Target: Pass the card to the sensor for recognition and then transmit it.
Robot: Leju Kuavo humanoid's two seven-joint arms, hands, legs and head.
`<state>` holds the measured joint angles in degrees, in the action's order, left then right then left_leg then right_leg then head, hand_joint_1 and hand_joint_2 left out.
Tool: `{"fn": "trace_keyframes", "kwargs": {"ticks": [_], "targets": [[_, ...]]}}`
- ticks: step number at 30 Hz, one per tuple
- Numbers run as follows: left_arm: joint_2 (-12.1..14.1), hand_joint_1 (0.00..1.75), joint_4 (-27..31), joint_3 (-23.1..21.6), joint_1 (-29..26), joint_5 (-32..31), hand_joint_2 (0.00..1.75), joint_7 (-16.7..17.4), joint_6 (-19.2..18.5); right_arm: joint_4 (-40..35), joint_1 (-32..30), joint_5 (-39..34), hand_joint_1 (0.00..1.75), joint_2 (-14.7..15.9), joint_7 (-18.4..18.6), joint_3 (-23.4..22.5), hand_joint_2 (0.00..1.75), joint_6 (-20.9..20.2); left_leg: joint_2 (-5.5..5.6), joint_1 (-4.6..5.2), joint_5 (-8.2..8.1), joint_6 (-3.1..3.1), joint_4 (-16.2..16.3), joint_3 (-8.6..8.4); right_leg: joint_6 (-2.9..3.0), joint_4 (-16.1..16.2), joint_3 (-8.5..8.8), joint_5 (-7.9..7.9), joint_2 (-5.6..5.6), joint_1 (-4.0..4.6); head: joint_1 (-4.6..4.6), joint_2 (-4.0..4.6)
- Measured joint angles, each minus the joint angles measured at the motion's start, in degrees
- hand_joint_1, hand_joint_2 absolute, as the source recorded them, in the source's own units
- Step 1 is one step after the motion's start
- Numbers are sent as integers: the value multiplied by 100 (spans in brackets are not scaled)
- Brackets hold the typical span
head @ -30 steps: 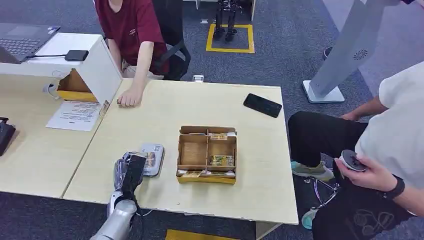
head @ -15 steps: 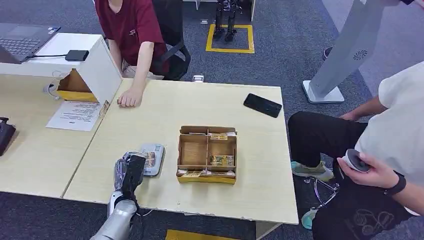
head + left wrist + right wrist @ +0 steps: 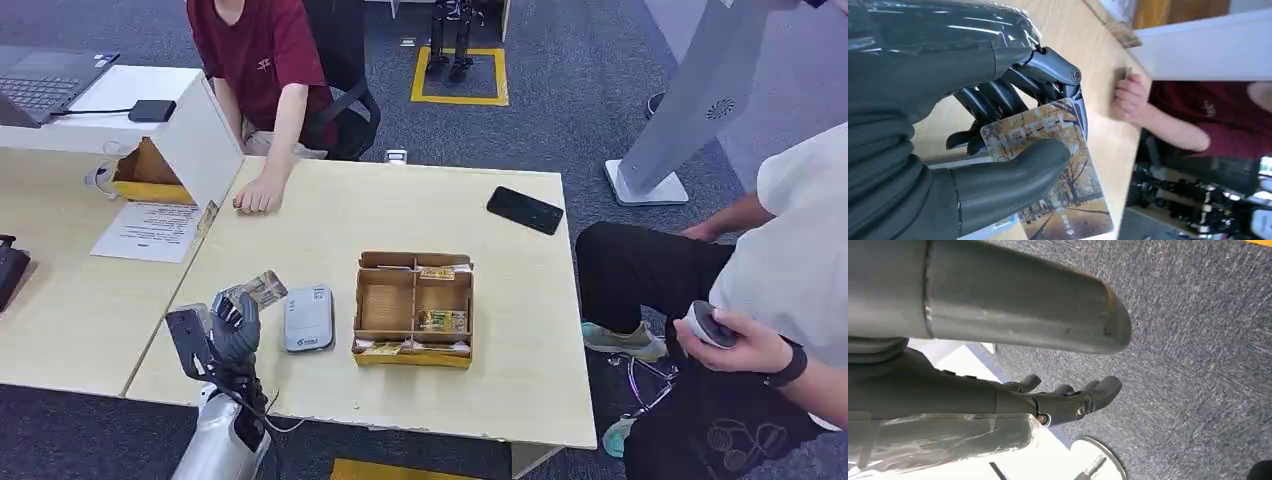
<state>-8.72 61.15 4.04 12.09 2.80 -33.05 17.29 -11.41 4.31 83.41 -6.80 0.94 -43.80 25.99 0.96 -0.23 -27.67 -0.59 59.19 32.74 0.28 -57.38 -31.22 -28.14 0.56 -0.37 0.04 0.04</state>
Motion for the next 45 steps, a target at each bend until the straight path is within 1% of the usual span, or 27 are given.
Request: {"fn": "trace_keyframes", "kwargs": {"ticks": [3, 10, 12, 14, 15, 20, 24, 26, 31, 45], "targets": [[-31, 175, 221, 77, -1, 61, 175, -9, 57, 0, 1, 19, 0, -22, 22, 0, 0, 7, 0, 0, 0, 0, 0, 0, 0, 0, -1, 0, 0, 0, 0, 0], [-48, 175, 418, 116, -16, 133, 175, -85, 216, 0, 2, 28, 0, -35, 26, -2, 0, 20, 0, 0, 0, 0, 0, 1, 0, 0, 0, 0, 0, 0, 0, 0], [-48, 175, 431, 144, -12, 12, 175, -185, 479, 0, 3, 50, 0, -37, 26, -2, 0, 22, 0, 0, 0, 0, 0, 1, 0, 0, 0, 0, 0, 0, 0, 0], [-48, 175, 429, 186, 6, -236, 175, -341, 963, 0, 3, 112, 0, -39, 26, -2, 0, 22, 0, 0, 0, 0, 0, 1, 0, 0, -1, 0, 0, 0, 0, 0], [-46, 175, 429, 208, 20, -311, 175, -385, 1137, 0, 4, 122, 0, -39, 24, -2, 0, 22, 0, 0, 0, 0, 0, 1, 0, 0, -1, 0, 0, 0, -2, 0], [-39, 175, 429, 265, 46, -396, 175, -426, 1279, 0, 13, 124, 0, -42, 26, -2, 0, 22, 0, 0, 0, 0, 0, 1, 0, 0, -1, 0, 0, 0, 0, 0], [-33, 175, 392, 289, 141, -857, 175, -619, 1898, 0, 31, 199, 0, -42, 26, 0, 0, 9, 0, 0, 0, 0, 0, 1, 0, 0, -2, 0, 0, 0, 0, 0], [-22, 175, 348, 312, 237, -1005, 175, -675, 2050, 0, 57, 218, 0, -52, 31, 0, 0, -2, 0, 0, 1, 0, 0, 1, 1, 0, -1, 1, 0, 0, -2, 0], [-7, 175, 313, 334, 350, -1274, 175, -686, 2245, 0, 90, 216, 0, -79, 44, 0, 0, -2, 0, 0, 1, 1, 0, 1, 1, 0, -2, 1, 0, 0, 0, 0], [-4, 175, 302, 337, 404, -1342, 175, -693, 2277, 0, 108, 216, 0, -85, 44, 0, 0, -2, -1, 0, 1, 1, 0, 1, 1, 0, -3, 1, 1, 0, -2, 0]]}}
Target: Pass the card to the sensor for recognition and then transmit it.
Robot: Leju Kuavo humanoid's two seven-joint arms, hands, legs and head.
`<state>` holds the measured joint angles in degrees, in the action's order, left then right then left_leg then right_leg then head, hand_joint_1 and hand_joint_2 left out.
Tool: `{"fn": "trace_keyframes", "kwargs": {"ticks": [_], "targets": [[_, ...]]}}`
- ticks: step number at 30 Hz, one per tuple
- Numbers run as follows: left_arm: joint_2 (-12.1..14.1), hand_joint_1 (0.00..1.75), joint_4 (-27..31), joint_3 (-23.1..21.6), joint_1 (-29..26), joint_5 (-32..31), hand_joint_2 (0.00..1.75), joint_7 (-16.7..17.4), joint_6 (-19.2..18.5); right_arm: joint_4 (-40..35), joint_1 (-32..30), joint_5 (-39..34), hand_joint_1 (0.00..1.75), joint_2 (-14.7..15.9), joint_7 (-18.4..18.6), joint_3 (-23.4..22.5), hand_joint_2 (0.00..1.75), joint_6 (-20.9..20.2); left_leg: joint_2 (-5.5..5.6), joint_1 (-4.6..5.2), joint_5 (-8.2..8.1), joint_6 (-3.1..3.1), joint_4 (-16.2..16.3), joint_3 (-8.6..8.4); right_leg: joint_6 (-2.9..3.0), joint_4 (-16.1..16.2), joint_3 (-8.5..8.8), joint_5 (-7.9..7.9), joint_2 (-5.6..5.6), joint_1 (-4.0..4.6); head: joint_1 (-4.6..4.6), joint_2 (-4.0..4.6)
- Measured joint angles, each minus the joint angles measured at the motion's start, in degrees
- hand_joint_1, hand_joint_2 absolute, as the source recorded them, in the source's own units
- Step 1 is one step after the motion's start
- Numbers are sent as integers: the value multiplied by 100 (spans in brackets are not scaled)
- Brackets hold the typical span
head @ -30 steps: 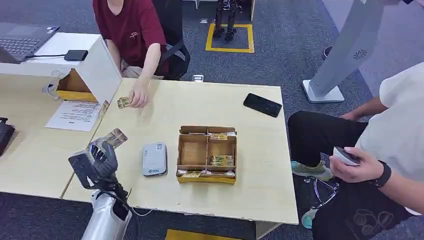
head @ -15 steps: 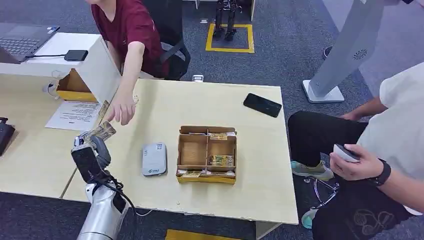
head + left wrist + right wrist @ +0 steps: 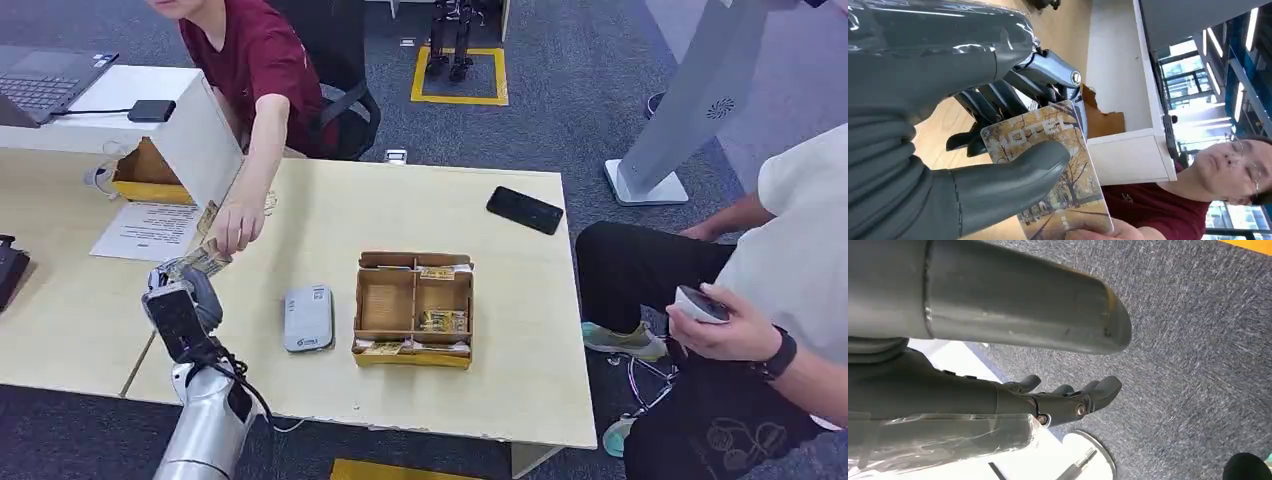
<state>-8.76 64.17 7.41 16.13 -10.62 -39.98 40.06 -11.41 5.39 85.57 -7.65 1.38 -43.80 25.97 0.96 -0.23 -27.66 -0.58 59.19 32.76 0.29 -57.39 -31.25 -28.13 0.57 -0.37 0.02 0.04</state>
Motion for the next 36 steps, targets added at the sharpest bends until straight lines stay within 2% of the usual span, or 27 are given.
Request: {"fn": "trace_keyframes", "kwargs": {"ticks": [13, 14, 19, 20, 23, 24, 27, 29, 33, 36], "targets": [[-4, 175, -33, 2, 14, -20, 175, 0, 0, 0, 3, 2, 0, -2, 0, 0, 0, 0, -2, 0, -1, 0, 0, 0, 0, 0, -2, 0, 4, 0, 2, 0], [-4, 0, -35, 2, 13, -28, 175, 0, -2, 0, 3, 2, 0, -2, 0, 0, 0, 2, -2, 0, 0, 0, 0, 0, 0, 0, -2, 0, 4, 0, 2, 0], [-4, 0, -35, 2, 12, -64, 175, 4, -95, 0, 4, 2, 0, -2, -9, 0, 0, 2, -1, 0, 0, 0, 0, 0, 0, 0, -2, 0, 3, 0, 2, 0], [-4, 0, -35, 0, 10, -11, 175, 88, -282, 0, 3, -2, 0, -2, -2, 0, 0, 11, -1, 0, 0, 0, 0, 0, 0, 0, -2, 0, 3, 0, 0, 0], [11, 0, 76, -98, -165, 33, 175, 452, -1305, 0, -14, -98, 0, -2, -11, -15, 0, 55, -2, 0, 0, 0, 0, 0, 0, 0, -2, 0, 4, 0, 2, 0], [20, 0, 165, -192, -264, 16, 175, 487, -1535, 0, -27, -118, 0, -2, -20, -31, 0, 61, -2, 0, 0, 0, 0, 0, 0, 0, -2, 0, 4, 0, 0, 0], [79, 0, 691, -598, -714, -4, 175, 505, -2278, 0, -63, -221, 0, 0, -18, -85, 0, 85, -8, 0, -2, -1, 0, 3, -1, 0, -5, -1, 11, 0, 2, 0], [122, 0, 1244, -862, -1109, -22, 175, 503, -2535, 0, -73, -271, 0, 0, -15, -122, 0, 92, -12, 1, -9, -3, 0, 6, -1, 1, -11, -2, 17, 0, 2, 0], [203, 0, 1867, -1242, -1559, -175, 175, 501, -2570, 0, -88, -324, 0, 0, -11, -199, 0, 94, -6, 1, -9, -4, 0, 10, -3, 1, -14, -4, 11, 0, 0, 0], [247, 0, 2098, -1395, -1695, -205, 175, 509, -2474, 0, -89, -291, 0, 0, -11, -208, 0, 94, -8, 0, -8, -4, 0, 10, -3, 1, -14, -4, 12, 0, 0, 0]]}}
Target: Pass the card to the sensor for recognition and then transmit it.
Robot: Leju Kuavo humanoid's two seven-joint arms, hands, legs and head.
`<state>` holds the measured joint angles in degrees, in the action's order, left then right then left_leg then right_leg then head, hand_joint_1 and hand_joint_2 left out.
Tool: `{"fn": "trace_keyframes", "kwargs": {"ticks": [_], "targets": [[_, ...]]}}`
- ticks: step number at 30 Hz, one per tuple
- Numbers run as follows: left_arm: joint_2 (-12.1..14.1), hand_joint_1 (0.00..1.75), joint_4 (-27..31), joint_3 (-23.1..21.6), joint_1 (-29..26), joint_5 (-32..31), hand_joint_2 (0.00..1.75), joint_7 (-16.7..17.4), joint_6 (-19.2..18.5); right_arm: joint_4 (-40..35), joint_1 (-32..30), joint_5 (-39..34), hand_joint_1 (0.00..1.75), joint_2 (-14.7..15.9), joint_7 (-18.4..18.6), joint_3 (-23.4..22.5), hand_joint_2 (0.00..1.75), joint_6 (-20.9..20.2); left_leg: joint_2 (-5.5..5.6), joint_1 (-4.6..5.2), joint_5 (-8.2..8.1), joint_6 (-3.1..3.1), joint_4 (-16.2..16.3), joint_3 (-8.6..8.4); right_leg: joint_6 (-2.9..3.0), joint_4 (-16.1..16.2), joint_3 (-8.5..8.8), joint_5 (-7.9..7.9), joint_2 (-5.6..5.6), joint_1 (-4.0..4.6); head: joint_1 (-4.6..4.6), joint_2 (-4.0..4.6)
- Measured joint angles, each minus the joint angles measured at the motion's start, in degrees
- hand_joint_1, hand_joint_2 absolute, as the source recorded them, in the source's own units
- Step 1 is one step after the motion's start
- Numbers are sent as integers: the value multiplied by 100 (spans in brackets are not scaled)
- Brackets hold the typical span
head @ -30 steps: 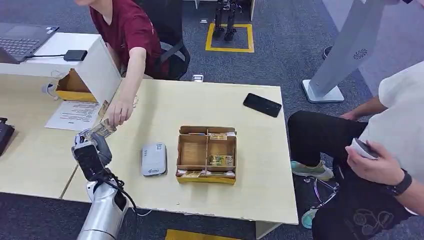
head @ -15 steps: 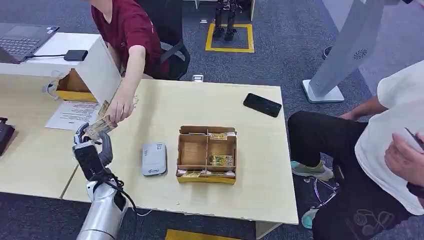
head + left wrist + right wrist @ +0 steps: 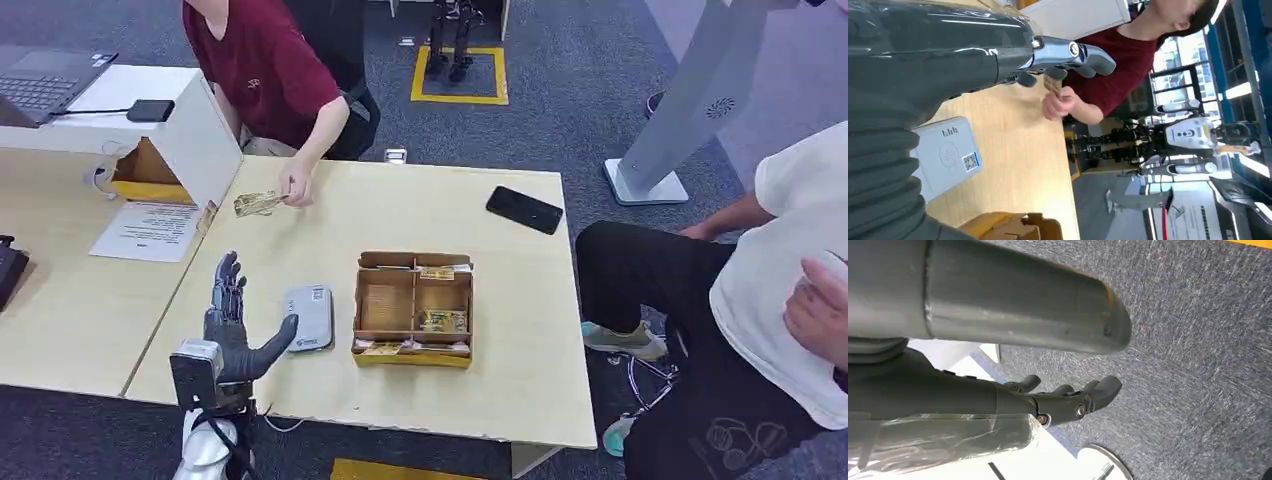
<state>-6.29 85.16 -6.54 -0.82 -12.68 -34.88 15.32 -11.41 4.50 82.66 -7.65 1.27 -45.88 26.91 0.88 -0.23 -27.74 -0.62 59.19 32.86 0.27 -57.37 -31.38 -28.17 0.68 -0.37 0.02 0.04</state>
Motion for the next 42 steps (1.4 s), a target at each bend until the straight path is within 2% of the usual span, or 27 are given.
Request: {"fn": "trace_keyframes", "kwargs": {"ticks": [10, 13, 16, 19, 22, 26, 30, 42], "targets": [[241, 0, 439, -457, -449, -1365, 175, -330, 496, 0, 1, -105, 0, 0, -9, -59, 0, 7, 0, 0, 5, 3, 0, -1, 1, -1, 2, 1, 0, 0, 0, 0], [365, 0, 492, -761, -612, -2160, 175, -284, 920, 0, 2, -133, 0, 0, -11, -81, 0, 7, 0, 1, 3, 2, 0, 0, 0, -1, 1, 0, 0, 0, 0, 0], [452, 0, 489, -1051, -712, -2698, 175, -214, 1474, 0, 3, -118, 0, 0, -9, -85, 0, 7, 0, 1, 3, 1, 0, 1, 0, -1, -1, 0, 0, 0, 2, 0], [540, 0, 439, -1271, -721, -3399, 175, -33, 2019, -2, 6, -109, 0, 0, -9, -85, 0, 7, 1, 1, 4, 1, 0, 0, 0, -1, 0, 0, -1, 0, 0, 0], [623, 0, 336, -1478, -722, -3874, 175, 184, 2339, -2, 7, -122, 0, 0, -9, -85, 0, 4, 0, 0, 4, 2, 0, -1, 0, -1, 0, 1, -1, 0, 0, 0], [671, 0, 223, -1582, -725, -4661, 175, 420, 2419, -7, 7, -105, 0, 0, -9, -87, 0, 2, 0, 0, 5, 2, 0, -1, 1, -1, 1, 1, -1, 0, 2, 0], [677, 0, 61, -1582, -731, -5318, 175, 487, 2422, -11, 8, -85, 0, 0, -7, -90, 0, 2, 0, 0, 4, 2, 0, 0, 1, -1, 0, 1, -1, 0, 2, 0], [651, 0, -376, -1582, -705, -5820, 175, 596, 2422, -15, 9, 0, 0, 0, 0, -133, 0, 2, 0, 0, 4, 1, 0, 0, 0, -1, 0, 1, -1, 0, 0, 0]]}}
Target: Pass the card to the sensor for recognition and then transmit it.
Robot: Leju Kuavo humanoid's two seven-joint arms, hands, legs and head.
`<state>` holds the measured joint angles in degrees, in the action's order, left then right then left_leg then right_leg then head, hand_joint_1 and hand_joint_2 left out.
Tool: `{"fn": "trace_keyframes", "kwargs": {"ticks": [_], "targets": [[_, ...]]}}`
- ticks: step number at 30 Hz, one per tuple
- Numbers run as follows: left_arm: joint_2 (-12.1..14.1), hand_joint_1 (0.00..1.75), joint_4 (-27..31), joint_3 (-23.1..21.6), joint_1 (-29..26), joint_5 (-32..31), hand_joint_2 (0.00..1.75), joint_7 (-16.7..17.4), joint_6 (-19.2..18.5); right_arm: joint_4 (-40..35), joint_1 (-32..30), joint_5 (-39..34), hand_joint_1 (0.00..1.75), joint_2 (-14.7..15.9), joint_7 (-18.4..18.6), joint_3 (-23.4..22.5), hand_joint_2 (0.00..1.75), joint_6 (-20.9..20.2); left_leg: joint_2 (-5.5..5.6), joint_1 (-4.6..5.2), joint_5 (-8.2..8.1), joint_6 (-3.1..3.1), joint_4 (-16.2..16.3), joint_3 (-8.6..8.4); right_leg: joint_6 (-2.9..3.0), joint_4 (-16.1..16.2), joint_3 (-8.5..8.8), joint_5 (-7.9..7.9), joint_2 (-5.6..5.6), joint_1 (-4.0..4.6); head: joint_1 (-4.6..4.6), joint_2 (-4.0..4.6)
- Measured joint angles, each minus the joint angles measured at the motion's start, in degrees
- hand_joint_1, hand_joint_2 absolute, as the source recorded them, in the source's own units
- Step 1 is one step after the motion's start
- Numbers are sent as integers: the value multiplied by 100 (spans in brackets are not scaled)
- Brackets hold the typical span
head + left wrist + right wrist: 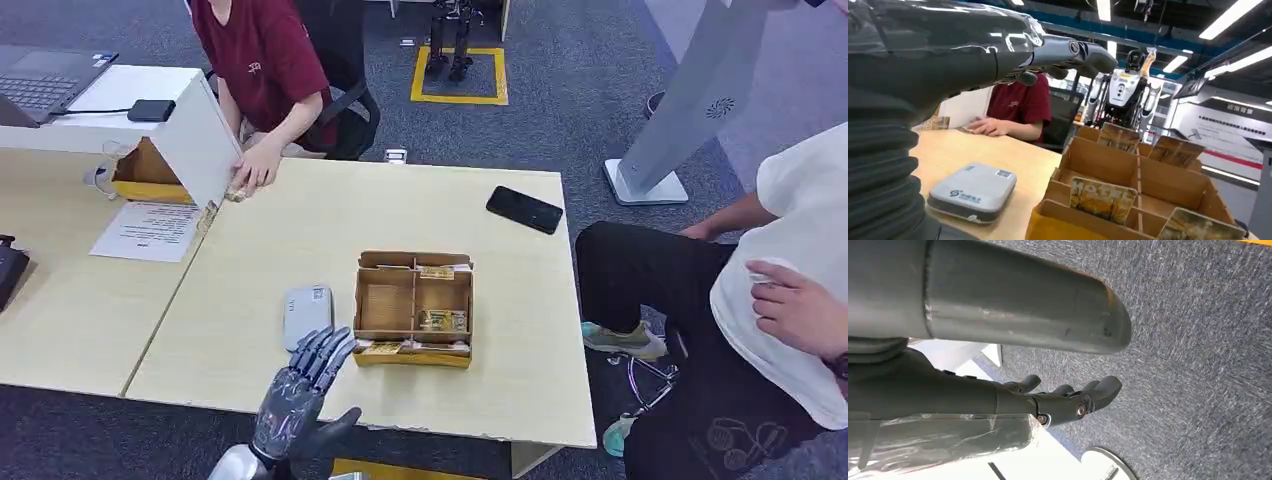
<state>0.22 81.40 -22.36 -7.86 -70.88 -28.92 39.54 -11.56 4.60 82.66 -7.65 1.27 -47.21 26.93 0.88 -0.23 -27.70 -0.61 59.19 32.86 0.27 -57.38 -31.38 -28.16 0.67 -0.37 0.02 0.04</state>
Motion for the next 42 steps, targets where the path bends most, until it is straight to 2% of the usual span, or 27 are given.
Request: {"fn": "trace_keyframes", "kwargs": {"ticks": [5, 18, 25, 30, 42], "targets": [[-85, 0, -109, 61, 72, -473, 175, 212, 2, 0, 0, 37, 0, 0, 0, 0, 0, -4, 0, 0, 0, 0, 0, 0, 0, 0, 1, 0, -1, 0, 0, 0], [-385, 0, -704, 606, 438, -575, 175, 250, 2, 0, 4, 103, 0, 2, -7, -4, 0, -9, 0, 0, 0, 0, 0, 0, 0, 0, 1, 0, -1, 0, 2, 0], [-514, 0, -940, 651, 521, -567, 175, 208, 2, 0, 6, 138, 0, 2, -9, -7, 0, -9, 1, 1, 0, 0, 0, 0, 0, 0, 0, 0, -2, 0, 2, 0], [-656, 0, -1047, 651, 539, -446, 175, 9, 2, 0, 8, 186, 0, 2, -11, -7, 0, -13, 0, 0, 0, 0, 0, 0, 0, 0, 0, 0, -1, 0, 2, 0], [-877, 0, -1264, 647, 723, -521, 175, 79, 2, 0, 17, 199, 0, 2, -46, -7, 0, -15, 0, 0, 0, 0, 0, 0, 0, 0, 0, 1, -1, 0, 2, 0]]}}
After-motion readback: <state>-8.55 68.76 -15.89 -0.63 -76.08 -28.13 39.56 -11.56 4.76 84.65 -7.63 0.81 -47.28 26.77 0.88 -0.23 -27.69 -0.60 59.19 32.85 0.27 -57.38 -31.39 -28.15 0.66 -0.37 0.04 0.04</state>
